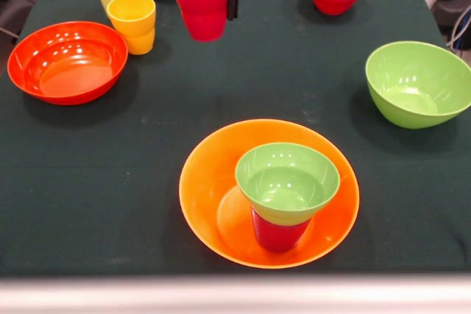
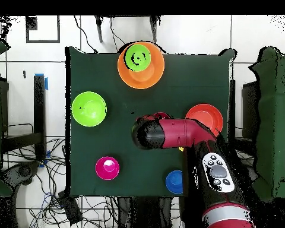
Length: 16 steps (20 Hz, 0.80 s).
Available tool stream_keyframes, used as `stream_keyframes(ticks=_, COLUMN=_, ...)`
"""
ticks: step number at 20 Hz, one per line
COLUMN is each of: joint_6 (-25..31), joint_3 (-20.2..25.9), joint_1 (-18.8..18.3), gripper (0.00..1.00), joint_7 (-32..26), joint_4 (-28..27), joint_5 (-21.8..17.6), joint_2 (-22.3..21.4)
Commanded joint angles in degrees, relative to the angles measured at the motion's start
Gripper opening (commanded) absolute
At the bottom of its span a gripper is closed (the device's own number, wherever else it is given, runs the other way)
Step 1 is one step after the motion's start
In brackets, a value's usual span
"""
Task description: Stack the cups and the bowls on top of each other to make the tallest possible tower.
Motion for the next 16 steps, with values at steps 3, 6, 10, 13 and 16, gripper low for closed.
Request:
stream_keyframes(ticks=3, joint_6=2.0, joint_3=4.0, joint_1=-2.4, gripper=0.0, joint_7=-2.0, joint_4=0.5, joint_5=-2.1, joint_2=-0.1)
stream_keyframes(ticks=6, joint_6=3.5, joint_3=4.2, joint_1=-0.9, gripper=0.0, joint_7=-1.5, joint_4=-3.4, joint_5=-1.7, joint_2=1.8)
stream_keyframes(ticks=10, joint_6=6.3, joint_3=4.2, joint_1=1.5, gripper=0.0, joint_7=-1.0, joint_4=-8.8, joint_5=-0.9, joint_2=4.7)
stream_keyframes(ticks=13, joint_6=7.0, joint_3=4.0, joint_1=3.2, gripper=0.0, joint_7=-0.1, joint_4=-11.4, joint_5=-0.5, joint_2=5.8)
stream_keyframes(ticks=16, joint_6=8.0, joint_3=4.1, joint_1=5.1, gripper=0.0, joint_7=0.9, joint_4=-13.8, joint_5=0.3, joint_2=6.5)
